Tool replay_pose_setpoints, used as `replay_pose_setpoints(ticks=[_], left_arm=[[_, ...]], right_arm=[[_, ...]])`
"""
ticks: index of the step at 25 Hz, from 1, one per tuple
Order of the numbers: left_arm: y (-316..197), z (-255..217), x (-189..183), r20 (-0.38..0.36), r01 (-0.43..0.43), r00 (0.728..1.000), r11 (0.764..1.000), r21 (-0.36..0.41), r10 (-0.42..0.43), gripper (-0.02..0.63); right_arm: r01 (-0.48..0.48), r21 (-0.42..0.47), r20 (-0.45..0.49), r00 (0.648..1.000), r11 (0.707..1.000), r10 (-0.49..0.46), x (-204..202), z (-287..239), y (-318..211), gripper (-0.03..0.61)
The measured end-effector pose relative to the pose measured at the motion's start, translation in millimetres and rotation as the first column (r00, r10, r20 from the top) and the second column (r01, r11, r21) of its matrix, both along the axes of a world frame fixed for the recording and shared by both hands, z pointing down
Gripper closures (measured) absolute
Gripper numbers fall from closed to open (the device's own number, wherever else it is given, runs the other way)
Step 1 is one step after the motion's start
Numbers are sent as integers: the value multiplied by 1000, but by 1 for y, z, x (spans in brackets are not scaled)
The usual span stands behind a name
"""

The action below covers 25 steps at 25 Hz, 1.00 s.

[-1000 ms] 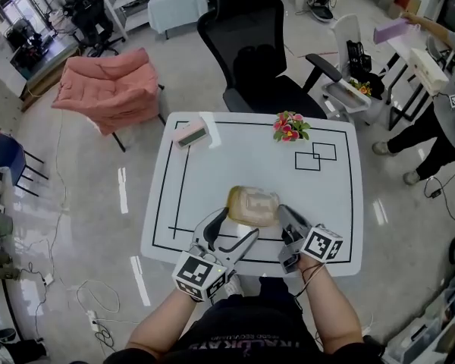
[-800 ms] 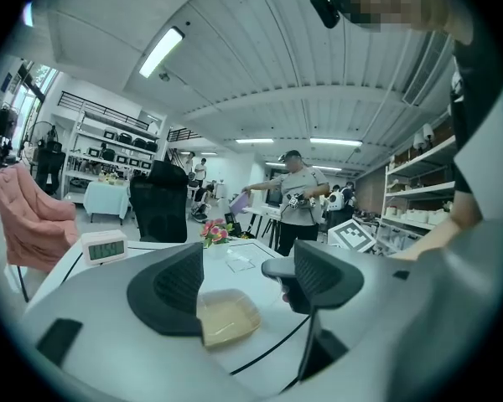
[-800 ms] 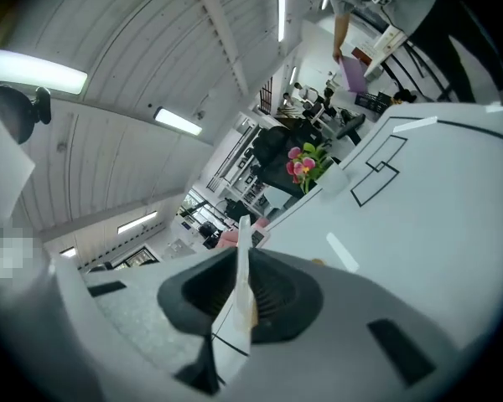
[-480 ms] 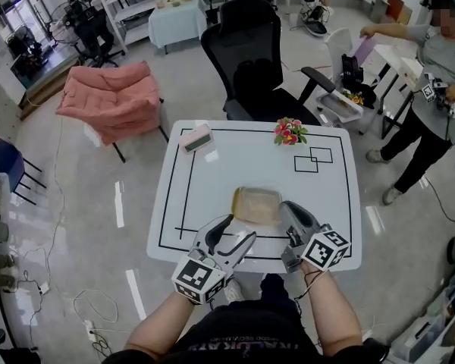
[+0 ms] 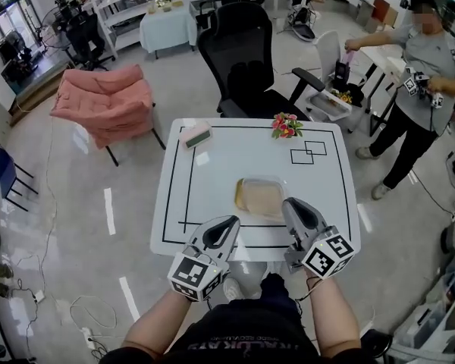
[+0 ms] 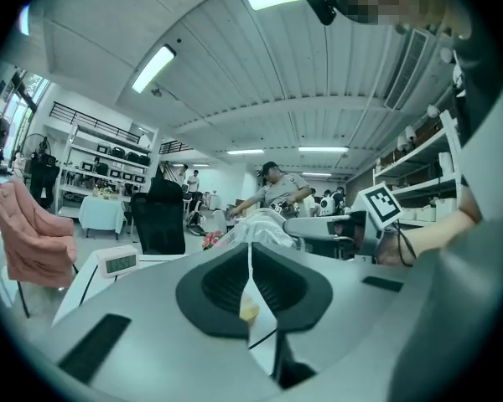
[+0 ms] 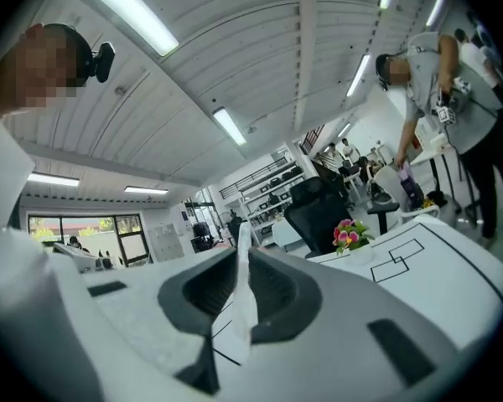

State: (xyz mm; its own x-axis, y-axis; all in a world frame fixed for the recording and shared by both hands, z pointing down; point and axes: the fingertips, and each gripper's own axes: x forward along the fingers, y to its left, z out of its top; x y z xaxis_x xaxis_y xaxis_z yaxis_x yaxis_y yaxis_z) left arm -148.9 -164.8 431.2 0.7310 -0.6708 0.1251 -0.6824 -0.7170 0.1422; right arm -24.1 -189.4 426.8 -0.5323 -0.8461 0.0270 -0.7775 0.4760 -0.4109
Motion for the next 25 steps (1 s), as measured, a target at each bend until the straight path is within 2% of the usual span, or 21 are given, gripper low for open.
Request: replay_pose_setpoints(ticks=[2,9,16,25], left_arm=[[1,-3,-4,-11,7,1000,1000,-1,-7,611],[10,-5,-1,-35,21,999,1000,-10,-21,611],[24,-3,22,-52,65,996,997,-35,-67,611],[61,-7,71,-54,138,989,989,-53,-141,611]], right_arm=[[-2,25,-45,999,1000,3,-4,-9,9,535],[17,86,-160,987,996,-3,-10,-29,30,535],[51,112,-176,984,992,-30,11,-40,44,535],[117,105,-156,983,988,-100,57,-36,82,535]])
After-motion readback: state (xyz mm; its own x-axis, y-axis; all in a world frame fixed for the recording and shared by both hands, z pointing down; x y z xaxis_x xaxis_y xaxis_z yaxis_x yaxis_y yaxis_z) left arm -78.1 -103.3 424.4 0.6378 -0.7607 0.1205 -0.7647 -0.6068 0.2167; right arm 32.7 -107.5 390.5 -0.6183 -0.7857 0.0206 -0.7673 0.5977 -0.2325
